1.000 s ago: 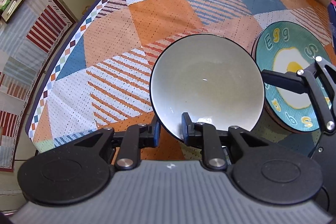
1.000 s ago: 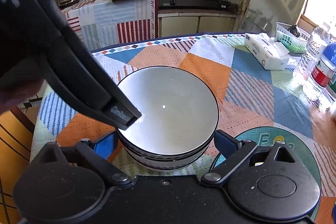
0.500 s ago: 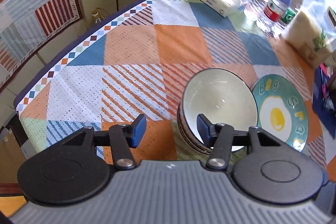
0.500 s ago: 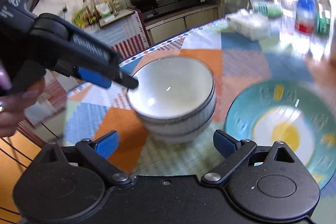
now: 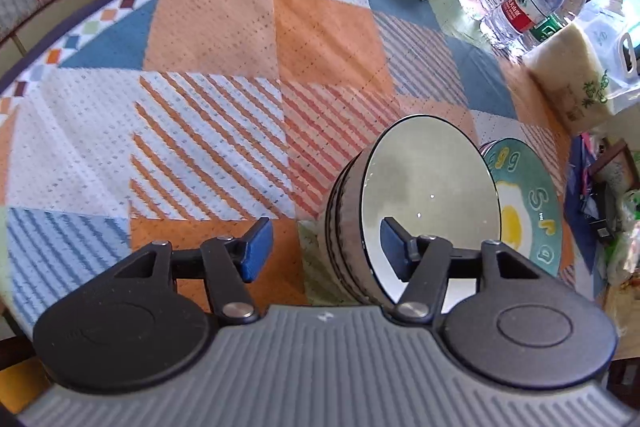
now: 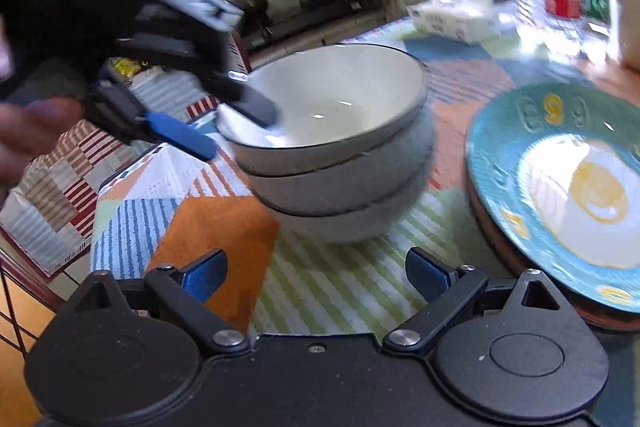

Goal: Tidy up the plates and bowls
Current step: 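Grip the rim of the stacked bowls with both tools, then lift the bowl stack with both tools and carry it over the egg plate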

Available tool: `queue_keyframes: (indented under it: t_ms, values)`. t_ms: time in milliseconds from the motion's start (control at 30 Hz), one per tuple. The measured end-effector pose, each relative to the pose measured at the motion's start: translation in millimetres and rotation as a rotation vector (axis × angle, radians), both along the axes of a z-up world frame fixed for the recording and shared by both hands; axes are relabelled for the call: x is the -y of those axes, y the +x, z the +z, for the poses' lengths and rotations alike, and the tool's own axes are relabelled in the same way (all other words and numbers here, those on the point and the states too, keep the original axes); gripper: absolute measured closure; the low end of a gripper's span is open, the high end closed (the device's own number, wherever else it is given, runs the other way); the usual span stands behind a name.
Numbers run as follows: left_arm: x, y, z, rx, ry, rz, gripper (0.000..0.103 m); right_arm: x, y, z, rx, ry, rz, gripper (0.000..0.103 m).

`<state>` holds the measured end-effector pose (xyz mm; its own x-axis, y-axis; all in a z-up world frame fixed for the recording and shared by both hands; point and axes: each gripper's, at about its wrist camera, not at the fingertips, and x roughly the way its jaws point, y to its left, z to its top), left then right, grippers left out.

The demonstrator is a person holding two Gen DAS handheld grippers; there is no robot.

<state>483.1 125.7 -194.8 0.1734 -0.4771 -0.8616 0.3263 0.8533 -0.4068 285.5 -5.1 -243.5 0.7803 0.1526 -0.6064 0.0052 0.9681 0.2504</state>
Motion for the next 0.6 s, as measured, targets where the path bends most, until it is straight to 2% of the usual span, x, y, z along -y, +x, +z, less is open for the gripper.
queue_keyframes:
  t_ms: [100, 200, 333, 600]
  values:
    - [4, 8, -14, -0.037, -0.038, 0.001, 0.045, -8, 6, -2, 0.017, -0.077, -0.052, 0.005]
    - [12, 13, -25, -0.027, -0.034, -0.03, 0.045, -13, 13, -2, 0.025, -0.153, -0.107, 0.006]
    - [17, 17, -33, -0.027, -0.085, -0.064, 0.044, -29, 24, -4, -0.01, -0.341, -0.188, 0.004]
    - [26, 11, -34, 0.001, -0.108, -0.132, 0.046, -27, 40, -1, -0.011, -0.428, -0.128, 0.002]
